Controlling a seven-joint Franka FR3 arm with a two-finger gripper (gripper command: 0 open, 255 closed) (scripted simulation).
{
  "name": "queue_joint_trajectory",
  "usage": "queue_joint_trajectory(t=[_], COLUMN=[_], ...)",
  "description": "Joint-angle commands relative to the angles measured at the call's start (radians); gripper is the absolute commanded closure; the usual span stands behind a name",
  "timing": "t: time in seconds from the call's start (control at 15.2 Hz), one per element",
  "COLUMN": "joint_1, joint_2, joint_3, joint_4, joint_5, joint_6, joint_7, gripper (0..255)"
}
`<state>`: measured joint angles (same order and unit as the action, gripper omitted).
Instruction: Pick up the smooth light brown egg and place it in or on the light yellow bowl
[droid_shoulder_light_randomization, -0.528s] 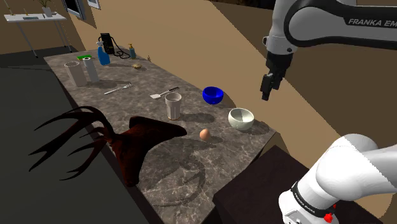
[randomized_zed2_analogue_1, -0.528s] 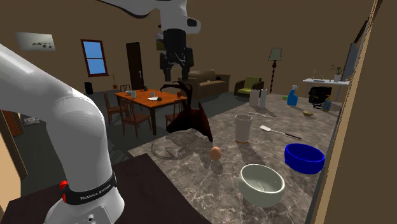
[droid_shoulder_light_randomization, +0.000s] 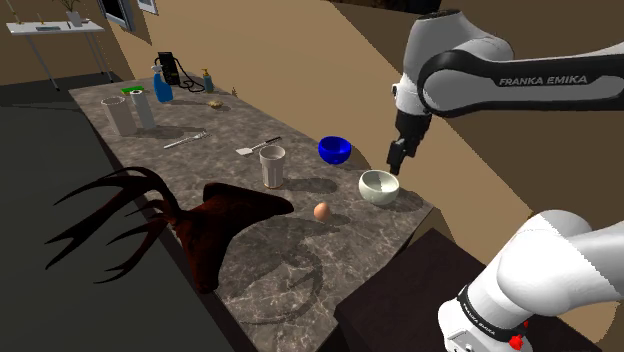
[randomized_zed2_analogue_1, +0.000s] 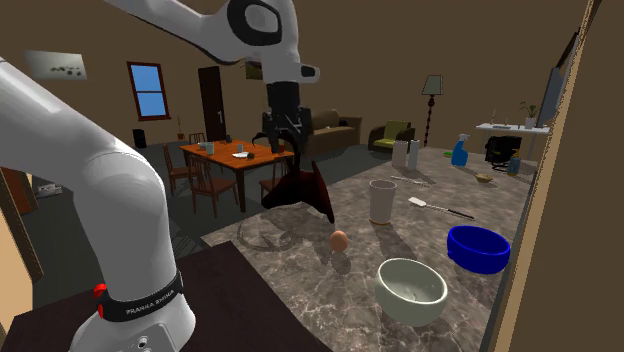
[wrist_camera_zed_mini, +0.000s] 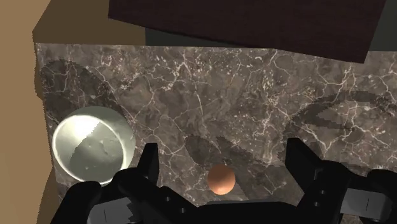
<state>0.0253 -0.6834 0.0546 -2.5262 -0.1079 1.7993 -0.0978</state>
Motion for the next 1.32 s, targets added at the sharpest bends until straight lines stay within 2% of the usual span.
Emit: queue_joint_trajectory(t=[0.0, 0.4, 0.73, 0.99, 1.25], joint_1=[0.002, -0.001, -0.024, -0.058, -0.085], joint_2=[0.034, 0.193, 0.377, 0.547, 0.727], joint_3=[0.005, 0.03, 0.061, 0.09, 0.1], joint_4=[-0.048, -0.122, -0.131, -0.1, -0.031], joint_5=[-0.007, -0.043, -0.11, -0.218, -0.401], joint_6=[0.104, 0.389, 0.623, 0.789, 0.917], joint_7=[0.01, 0.053, 0.117, 0.207, 0.355], gripper=[0, 0, 0, 0, 0])
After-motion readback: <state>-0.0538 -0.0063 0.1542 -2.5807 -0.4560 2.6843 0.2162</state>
